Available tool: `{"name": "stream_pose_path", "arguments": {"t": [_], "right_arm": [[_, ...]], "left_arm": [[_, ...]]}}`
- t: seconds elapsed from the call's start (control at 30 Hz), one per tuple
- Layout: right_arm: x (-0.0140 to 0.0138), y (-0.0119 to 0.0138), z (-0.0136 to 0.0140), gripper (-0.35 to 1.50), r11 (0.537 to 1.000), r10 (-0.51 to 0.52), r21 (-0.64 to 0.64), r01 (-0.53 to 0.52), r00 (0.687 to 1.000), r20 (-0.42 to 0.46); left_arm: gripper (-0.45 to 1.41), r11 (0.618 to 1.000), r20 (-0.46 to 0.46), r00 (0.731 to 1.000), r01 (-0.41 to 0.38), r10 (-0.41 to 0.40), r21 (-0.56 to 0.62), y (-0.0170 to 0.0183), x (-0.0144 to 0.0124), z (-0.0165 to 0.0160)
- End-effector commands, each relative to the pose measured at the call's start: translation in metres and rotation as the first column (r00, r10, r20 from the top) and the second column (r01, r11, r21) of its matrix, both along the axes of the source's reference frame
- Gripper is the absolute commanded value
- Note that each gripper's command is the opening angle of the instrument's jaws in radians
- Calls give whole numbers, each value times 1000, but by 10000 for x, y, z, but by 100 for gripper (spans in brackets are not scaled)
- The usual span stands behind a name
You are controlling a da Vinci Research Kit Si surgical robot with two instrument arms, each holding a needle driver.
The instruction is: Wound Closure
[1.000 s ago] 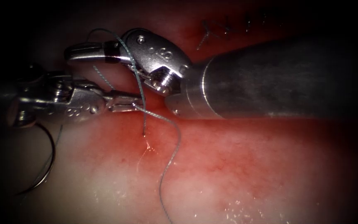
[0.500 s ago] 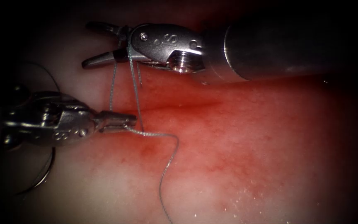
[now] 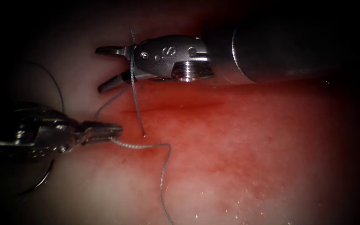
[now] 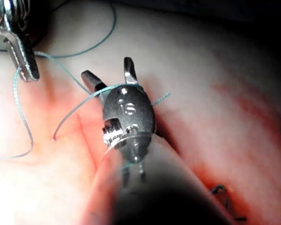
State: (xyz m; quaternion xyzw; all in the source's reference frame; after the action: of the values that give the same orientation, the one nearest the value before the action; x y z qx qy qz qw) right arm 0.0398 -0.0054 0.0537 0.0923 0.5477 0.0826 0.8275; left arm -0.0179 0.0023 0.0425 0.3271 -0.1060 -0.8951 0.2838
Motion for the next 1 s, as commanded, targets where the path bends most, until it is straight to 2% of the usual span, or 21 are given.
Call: {"name": "stream_pose_path", "arguments": {"t": [0.03, 0.13, 0.2, 0.27, 0.37, 0.47, 0.63, 0.7, 0.73, 0.8, 0.83, 0.97, 1.0], "right_arm": [[9, -10, 10, 81, 1000, -16, 20, 16, 1000, -12], [12, -26, 22, 78, 993, -85, 76, 88, 996, -41], [11, -31, 25, 76, 989, -101, 103, 107, 993, -57], [11, -32, 27, 74, 986, -113, 115, 119, 992, -63], [9, -32, 30, 71, 980, -122, 148, 137, 987, -105], [6, -33, 30, 61, 970, -127, 184, 159, 977, -170], [1, -36, 29, 32, 950, -123, 241, 200, 946, -298], [0, -36, 28, 32, 946, -123, 249, 207, 941, -314], [-1, -37, 28, 31, 938, -113, 271, 218, 928, -355], [0, -37, 28, 31, 935, -104, 279, 219, 920, -377], [0, -39, 27, 27, 921, -98, 304, 241, 902, -420], [1, -39, 26, 26, 916, -76, 323, 239, 892, -447], [1, -39, 26, 9, 917, -63, 324, 234, 885, -462]], "left_arm": [[-45, 1000, 5, 1000, 5, -5, -18, 6, 0, 1], [-45, 996, 29, 999, -26, 28, -87, 28, 20, -9], [-45, 995, 32, 999, -39, 42, -89, 34, 26, -11], [-45, 995, 33, 998, -44, 48, -92, 36, 28, -11], [-45, 991, 62, 993, -91, 97, -95, 42, 32, -5], [-45, 985, 100, 984, -137, 148, -109, 46, 34, 2], [-45, 971, 176, 955, -229, 238, -73, 57, 38, 12], [-45, 967, 187, 948, -249, 256, -63, 58, 38, 14], [-45, 960, 208, 937, -274, 280, -57, 60, 39, 18], [-45, 959, 213, 935, -278, 285, -60, 61, 40, 20], [-45, 950, 220, 924, -302, 313, -84, 67, 42, 25], [-45, 945, 230, 917, -313, 327, -96, 75, 45, 34], [-45, 944, 231, 915, -315, 330, -100, 77, 45, 37]]}}
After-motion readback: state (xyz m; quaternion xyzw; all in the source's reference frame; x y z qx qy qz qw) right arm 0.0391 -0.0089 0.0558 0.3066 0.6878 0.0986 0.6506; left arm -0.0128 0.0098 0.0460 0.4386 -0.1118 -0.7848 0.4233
